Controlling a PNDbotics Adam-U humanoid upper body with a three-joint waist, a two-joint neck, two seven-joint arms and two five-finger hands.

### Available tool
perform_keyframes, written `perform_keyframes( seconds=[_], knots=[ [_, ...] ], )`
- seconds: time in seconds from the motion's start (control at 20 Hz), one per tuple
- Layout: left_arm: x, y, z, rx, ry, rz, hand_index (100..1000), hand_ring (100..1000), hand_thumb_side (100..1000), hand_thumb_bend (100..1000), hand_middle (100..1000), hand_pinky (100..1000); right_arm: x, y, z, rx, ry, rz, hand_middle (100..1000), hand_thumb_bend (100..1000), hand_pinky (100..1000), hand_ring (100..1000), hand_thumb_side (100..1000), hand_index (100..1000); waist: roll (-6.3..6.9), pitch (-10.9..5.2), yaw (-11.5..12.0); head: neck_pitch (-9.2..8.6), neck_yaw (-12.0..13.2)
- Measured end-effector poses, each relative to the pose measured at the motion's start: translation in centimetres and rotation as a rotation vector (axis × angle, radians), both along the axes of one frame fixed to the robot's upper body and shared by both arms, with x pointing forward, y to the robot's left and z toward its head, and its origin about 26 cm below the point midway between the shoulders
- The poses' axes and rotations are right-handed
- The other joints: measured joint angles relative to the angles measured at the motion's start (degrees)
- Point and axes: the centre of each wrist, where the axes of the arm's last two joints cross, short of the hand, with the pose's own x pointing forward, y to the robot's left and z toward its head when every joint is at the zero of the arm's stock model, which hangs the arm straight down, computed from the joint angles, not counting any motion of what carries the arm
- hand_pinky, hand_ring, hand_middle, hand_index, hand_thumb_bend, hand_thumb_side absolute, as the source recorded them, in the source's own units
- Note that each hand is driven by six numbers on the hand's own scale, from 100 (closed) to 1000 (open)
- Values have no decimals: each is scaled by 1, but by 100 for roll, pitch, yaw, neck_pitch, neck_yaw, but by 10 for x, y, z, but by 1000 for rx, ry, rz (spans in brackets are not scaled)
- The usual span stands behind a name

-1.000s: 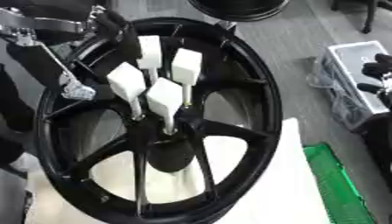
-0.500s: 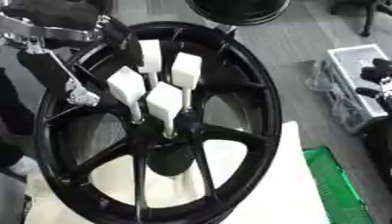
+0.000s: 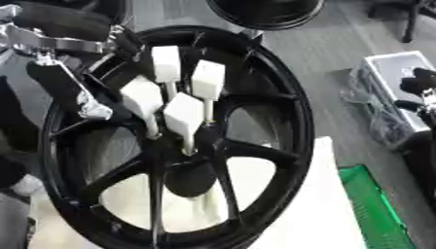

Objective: Pull the pin out of the wheel hub.

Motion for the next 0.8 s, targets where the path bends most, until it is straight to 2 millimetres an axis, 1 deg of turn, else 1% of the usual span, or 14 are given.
perform_keyframes(
  seconds=[0.2,0.5,0.55,0.6,0.75,0.8],
  knots=[
    [2,1,-3,13,-8,6,803,712,451,332,726,725,0,0,0,0,0,0,703,100,727,824,663,803,0,0,-1,0,1],
    [7,-1,-10,31,-10,16,777,696,413,279,701,712,0,0,0,0,0,1,703,100,727,824,664,803,1,0,-8,0,17],
    [8,-2,-11,32,-8,15,774,694,385,253,699,710,0,0,0,-1,0,1,703,100,727,824,664,803,1,0,-8,0,22],
    [8,-2,-11,32,-8,17,773,693,382,236,699,707,0,0,0,-1,1,1,703,100,727,824,665,804,1,0,-9,0,25],
    [10,-3,-11,30,-7,16,777,696,400,224,703,705,0,1,0,-1,4,4,703,100,727,824,665,804,1,0,-12,0,35],
    [10,-3,-11,30,-8,16,781,698,410,232,705,705,0,1,0,-2,5,5,704,100,727,824,666,804,1,0,-12,0,40]
  ],
)
